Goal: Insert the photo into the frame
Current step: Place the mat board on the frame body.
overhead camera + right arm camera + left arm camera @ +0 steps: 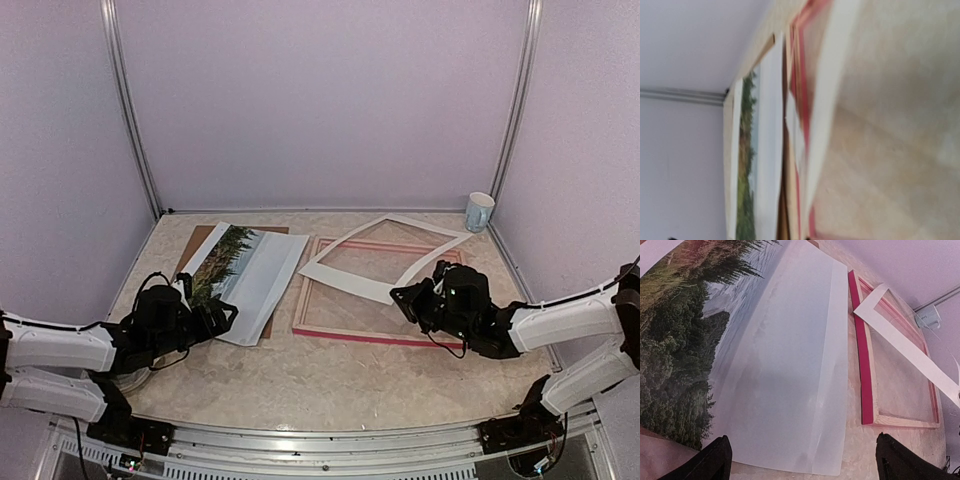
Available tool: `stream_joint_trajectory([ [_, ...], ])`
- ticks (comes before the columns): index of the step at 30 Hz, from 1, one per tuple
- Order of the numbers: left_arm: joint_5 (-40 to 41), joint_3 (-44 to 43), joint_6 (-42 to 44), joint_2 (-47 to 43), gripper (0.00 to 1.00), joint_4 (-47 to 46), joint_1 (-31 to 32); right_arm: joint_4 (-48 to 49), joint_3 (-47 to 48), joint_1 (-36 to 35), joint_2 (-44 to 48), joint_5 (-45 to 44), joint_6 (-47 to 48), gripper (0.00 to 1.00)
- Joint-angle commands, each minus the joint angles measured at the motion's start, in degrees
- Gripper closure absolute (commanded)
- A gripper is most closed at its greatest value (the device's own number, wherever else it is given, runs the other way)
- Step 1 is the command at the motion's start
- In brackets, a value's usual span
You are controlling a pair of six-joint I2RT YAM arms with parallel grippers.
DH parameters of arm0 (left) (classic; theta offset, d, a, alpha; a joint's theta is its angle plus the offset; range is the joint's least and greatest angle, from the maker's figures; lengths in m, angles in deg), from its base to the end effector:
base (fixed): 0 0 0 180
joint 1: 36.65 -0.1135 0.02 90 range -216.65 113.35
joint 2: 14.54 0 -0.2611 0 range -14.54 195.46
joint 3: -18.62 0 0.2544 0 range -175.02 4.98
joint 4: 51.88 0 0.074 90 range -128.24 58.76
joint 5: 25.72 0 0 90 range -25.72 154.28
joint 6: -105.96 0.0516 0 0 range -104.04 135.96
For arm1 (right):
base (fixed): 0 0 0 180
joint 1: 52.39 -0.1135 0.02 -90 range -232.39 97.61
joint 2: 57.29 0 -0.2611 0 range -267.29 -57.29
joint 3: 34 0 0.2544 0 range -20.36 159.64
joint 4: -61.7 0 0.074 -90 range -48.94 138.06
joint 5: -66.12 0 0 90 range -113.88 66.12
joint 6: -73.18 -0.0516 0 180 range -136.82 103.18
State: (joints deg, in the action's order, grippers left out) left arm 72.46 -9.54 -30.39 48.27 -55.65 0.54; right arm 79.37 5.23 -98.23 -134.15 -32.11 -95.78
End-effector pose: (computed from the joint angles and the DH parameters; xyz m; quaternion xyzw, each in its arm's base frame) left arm 0.1776 -0.1255 0.1369 -0.1044 0.8620 -0.2815 0.4083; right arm 0.2001 0.1955 0.1697 0.2723 0.7712 0.4800 0.3173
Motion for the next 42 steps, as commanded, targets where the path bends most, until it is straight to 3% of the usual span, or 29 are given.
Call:
stream_joint_trajectory([
  [1,1.08,-1.71,-0.49,0.94,0.01,-2.06,1.0,-0.8,-0.37,-0.15,3.24,-5.5,-1.02,1.0],
  [6,1.56,-2.09,-0.58,1.16,0.01,-1.93,1.65,-8.09,1.49,-3.81,6.3,-12.42,-1.15,1.0],
  [11,1.57,-2.63,-0.71,1.8,0.01,-2.26,2.07,-9.6,1.74,-8.4,3.5,-15.1,-5.03,1.0],
  [18,1.6,-3.89,-0.93,3.82,0.01,-2.72,3.17,-7.56,3.77,-12.12,-4.34,-13.46,-8.54,1.0],
  [25,1.57,-4.4,-1.15,4.81,0.01,-2.81,3.64,-10.92,7.81,-14.67,-6.93,-10.76,-7.12,0.94],
  [31,1.57,-5.82,-0.78,6.62,0.01,-3.21,4.01,-14.07,8.65,-15.6,-7.24,-5.69,-7.15,0.82],
  [42,0.97,-11.72,-0.34,14.05,0.01,-3.7,5.51,-31.66,12.15,-15.94,0.73,-5.67,2.62,0.54],
])
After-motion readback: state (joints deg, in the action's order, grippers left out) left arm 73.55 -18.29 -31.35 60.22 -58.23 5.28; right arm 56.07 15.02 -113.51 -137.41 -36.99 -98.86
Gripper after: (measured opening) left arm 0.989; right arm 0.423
